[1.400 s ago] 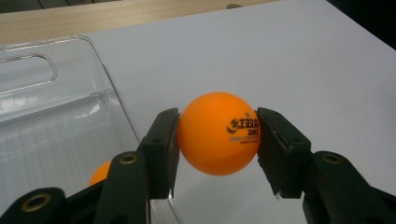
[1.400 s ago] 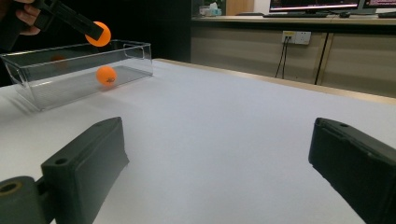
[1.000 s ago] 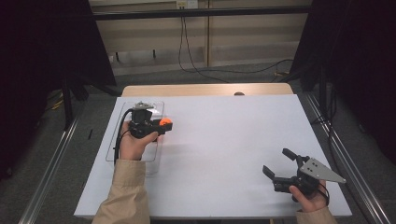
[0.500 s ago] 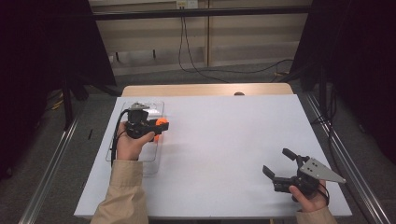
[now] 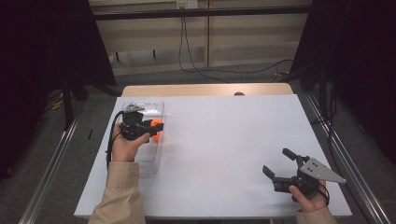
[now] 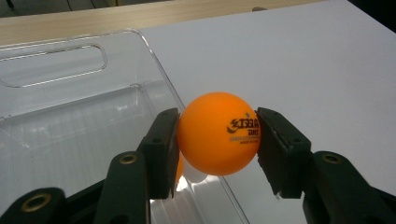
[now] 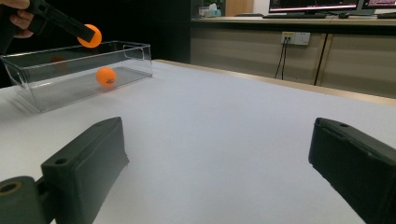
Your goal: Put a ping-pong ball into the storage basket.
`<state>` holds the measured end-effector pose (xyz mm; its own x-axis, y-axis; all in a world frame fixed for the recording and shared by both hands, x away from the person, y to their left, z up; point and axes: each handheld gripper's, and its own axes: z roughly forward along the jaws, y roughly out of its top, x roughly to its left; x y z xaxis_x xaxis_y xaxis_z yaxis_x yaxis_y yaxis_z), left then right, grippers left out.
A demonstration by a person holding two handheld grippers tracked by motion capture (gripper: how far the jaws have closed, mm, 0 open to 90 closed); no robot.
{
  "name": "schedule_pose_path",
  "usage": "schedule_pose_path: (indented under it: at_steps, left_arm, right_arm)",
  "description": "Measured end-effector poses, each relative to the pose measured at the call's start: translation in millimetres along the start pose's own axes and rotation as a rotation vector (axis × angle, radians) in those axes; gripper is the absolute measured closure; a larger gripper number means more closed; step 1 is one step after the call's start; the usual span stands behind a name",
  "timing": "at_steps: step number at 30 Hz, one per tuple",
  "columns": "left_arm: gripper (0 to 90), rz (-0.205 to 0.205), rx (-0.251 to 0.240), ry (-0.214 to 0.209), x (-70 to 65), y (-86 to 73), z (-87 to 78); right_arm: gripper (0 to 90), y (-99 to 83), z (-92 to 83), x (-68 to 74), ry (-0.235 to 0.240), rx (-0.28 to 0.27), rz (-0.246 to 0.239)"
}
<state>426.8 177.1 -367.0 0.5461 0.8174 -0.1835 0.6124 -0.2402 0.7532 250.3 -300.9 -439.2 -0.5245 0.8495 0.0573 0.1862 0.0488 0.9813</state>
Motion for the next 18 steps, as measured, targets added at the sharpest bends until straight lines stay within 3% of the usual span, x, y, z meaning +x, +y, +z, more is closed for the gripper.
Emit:
schedule_pose_path:
  at_steps: [18]
  left_arm:
    - [51.0, -0.016, -0.028, 0.053, 13.5, -10.4, -14.5]
  right_arm:
    - [3.7, 0.0, 1.1, 0.7, 0.0, -0.002, 0.001]
